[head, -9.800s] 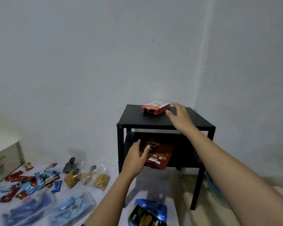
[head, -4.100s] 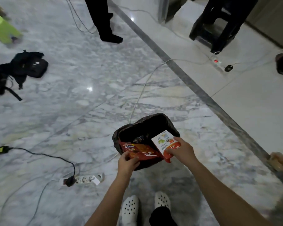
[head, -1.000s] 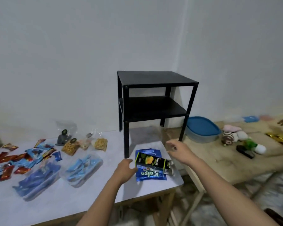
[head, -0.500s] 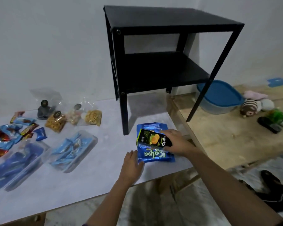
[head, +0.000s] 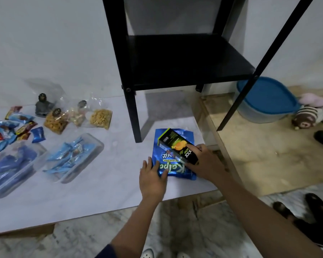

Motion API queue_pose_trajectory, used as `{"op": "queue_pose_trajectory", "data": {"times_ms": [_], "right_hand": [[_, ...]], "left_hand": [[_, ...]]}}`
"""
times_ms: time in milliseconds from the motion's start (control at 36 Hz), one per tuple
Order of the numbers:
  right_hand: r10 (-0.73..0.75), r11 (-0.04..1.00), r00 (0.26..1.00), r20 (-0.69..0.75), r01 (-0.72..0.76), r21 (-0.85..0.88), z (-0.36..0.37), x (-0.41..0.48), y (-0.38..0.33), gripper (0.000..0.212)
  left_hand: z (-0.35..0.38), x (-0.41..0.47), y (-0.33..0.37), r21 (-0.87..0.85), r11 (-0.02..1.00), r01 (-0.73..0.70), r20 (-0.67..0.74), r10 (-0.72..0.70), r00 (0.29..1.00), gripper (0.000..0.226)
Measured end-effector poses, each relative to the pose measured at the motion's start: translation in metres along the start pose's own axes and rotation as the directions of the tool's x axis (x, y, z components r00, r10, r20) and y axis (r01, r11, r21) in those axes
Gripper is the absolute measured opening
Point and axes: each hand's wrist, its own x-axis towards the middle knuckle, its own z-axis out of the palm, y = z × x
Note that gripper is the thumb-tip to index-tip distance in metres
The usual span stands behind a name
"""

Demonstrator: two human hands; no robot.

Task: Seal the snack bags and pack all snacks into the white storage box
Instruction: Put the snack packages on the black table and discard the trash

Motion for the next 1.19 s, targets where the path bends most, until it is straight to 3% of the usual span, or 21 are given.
{"op": "queue_pose_trajectory", "data": {"times_ms": [111,333,472,639,806,1000,1111,1194], "right_hand": [[0.028,0.999,0.999,-0.033,-0.027,0.024,-0.003,-0.003,0.01,0.068],[0.092,0.995,0.995,-0.03,-0.092,0.027,-0.009,-0.011,0.02,0.065],[0.08,0.986,0.996,-0.039,-0.074,0.146,-0.003,-0.016,0.026,0.066],[0.035,0.996,0.998,-0.051,-0.031,0.081,-0.006,-0.025,0.029,0.064],[0.031,0.999,0.997,-0.071,-0.029,0.034,-0.007,-0.031,0.031,0.064],[0.039,0.981,0.99,-0.134,-0.012,0.195,0.001,-0.032,0.032,0.063],[0.032,0.983,0.988,-0.151,-0.003,0.185,0.006,-0.033,0.034,0.063],[0.034,0.982,0.988,-0.148,-0.006,0.189,0.007,-0.033,0.036,0.064]], "left_hand": [[-0.006,0.007,0.01,0.003,0.999,0.039,-0.022,-0.039,0.999,0.049],[-0.007,0.023,0.018,-0.139,0.982,0.126,0.068,-0.117,0.991,0.051],[-0.008,0.025,0.029,-0.004,0.983,0.183,0.075,-0.182,0.98,0.049],[0.001,0.022,0.029,-0.115,0.981,0.154,0.043,-0.15,0.988,0.04],[0.005,0.024,0.025,-0.12,0.988,0.095,0.033,-0.091,0.995,0.055],[0.003,0.022,0.013,-0.151,0.989,-0.008,-0.035,0.002,0.999,0.043],[0.006,0.02,0.011,-0.263,0.963,0.06,-0.059,-0.078,0.995,0.047],[0.007,0.017,0.015,-0.439,0.876,0.201,-0.004,-0.226,0.974,0.046]]}}
